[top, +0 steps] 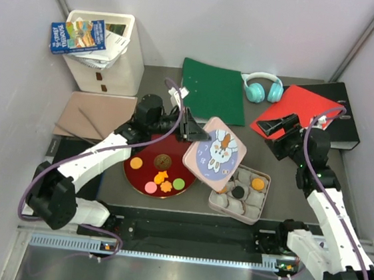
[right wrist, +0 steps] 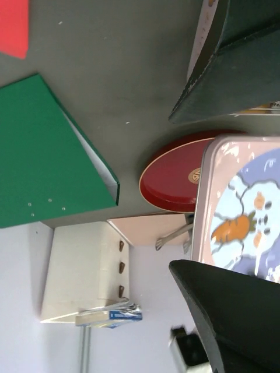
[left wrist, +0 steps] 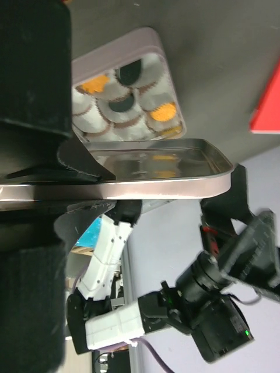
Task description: Pack the cookies
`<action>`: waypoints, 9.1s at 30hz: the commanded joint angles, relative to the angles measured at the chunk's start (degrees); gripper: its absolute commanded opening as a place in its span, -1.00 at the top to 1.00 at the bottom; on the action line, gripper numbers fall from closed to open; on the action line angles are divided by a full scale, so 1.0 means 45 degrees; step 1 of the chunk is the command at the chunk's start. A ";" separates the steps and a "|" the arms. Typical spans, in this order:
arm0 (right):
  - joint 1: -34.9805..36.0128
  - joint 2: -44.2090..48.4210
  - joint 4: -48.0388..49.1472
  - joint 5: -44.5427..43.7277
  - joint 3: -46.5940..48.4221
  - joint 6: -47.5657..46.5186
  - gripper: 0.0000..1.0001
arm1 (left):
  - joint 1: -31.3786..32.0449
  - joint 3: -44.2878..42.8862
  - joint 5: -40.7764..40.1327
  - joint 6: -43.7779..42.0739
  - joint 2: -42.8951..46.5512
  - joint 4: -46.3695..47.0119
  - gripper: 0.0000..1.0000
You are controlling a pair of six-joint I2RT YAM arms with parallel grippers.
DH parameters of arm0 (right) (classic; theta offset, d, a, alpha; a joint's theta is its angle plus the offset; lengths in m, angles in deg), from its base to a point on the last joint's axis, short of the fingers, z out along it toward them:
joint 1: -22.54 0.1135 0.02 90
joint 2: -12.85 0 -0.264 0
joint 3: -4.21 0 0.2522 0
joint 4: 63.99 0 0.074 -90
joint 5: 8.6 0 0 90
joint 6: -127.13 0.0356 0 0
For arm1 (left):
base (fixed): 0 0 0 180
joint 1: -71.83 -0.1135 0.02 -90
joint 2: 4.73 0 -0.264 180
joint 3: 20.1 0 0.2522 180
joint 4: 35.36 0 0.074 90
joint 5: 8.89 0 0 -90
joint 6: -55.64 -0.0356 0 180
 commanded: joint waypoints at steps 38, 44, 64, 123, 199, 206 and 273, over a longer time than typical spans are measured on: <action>-0.1740 0.1439 0.0861 -0.0155 -0.2578 0.0809 -0.98 | 0.2339 0.3255 -0.1993 0.1133 -0.3851 0.4442 0.83; -0.1740 0.1537 0.0841 -0.0311 -0.2773 0.0653 -0.98 | 0.2320 0.3371 -0.1994 0.0331 -0.4203 0.4183 0.97; -0.1721 0.1244 0.0626 -0.0428 -0.2579 0.0340 -0.98 | 0.2320 0.4388 -0.1856 0.3083 -0.4533 1.1972 1.00; -0.1721 0.2005 -0.3123 -0.3749 -0.1562 -0.3175 -0.98 | 0.2164 -0.2116 -0.4281 -0.4396 -0.5160 -0.6069 -0.48; -0.1584 0.1634 -0.5095 0.0490 -0.3985 -0.3098 -0.40 | 0.4644 -0.3619 -0.3946 -0.6700 -0.5433 -0.8294 -0.55; -0.1565 0.1615 -0.5389 0.0255 -0.3789 -0.2590 0.06 | 0.4625 -0.3737 -0.4025 -0.6739 -0.5434 -0.8412 -0.55; 0.0055 -1.1587 -0.8105 0.0665 0.7287 -0.7980 0.95 | 0.7613 0.3548 -0.7970 -0.7012 -0.1039 -0.1713 1.00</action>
